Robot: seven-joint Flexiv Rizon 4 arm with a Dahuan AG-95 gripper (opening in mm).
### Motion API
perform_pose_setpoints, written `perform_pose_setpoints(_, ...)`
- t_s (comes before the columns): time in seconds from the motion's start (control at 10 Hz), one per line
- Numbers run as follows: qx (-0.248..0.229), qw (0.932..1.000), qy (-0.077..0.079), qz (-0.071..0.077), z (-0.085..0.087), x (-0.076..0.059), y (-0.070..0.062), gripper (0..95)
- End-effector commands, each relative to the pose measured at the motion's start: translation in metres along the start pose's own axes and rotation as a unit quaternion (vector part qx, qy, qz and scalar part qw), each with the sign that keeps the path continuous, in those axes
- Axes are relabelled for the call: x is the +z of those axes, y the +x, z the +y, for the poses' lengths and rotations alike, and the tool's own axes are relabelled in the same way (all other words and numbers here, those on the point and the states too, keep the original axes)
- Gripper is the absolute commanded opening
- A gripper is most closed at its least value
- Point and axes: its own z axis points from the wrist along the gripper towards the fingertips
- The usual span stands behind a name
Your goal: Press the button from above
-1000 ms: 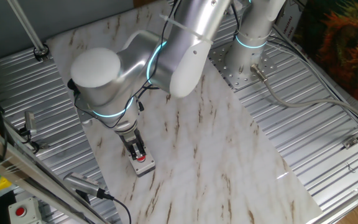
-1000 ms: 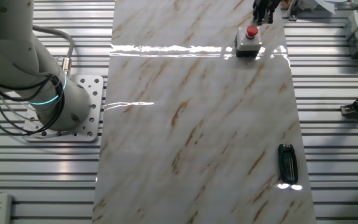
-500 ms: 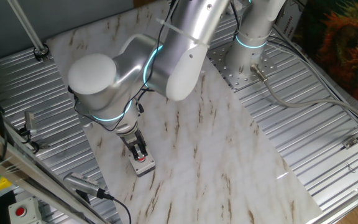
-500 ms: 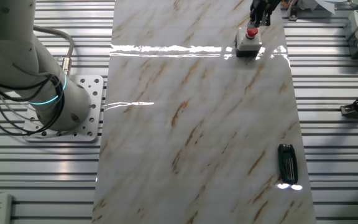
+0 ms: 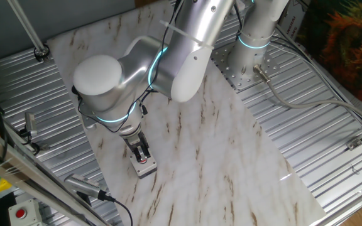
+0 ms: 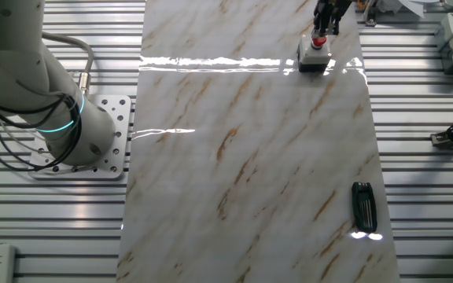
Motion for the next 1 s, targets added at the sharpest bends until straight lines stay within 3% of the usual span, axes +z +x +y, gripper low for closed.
perform_pose_setpoints(0.1, -0.001, 1.0000, 0.000, -0.001, -0.0002, -0.0001, 0.0012, 0.0)
perform_pose_setpoints(1.0, -0.001, 1.0000, 0.000, -0.003, -0.0001, -0.0001, 0.0011, 0.0)
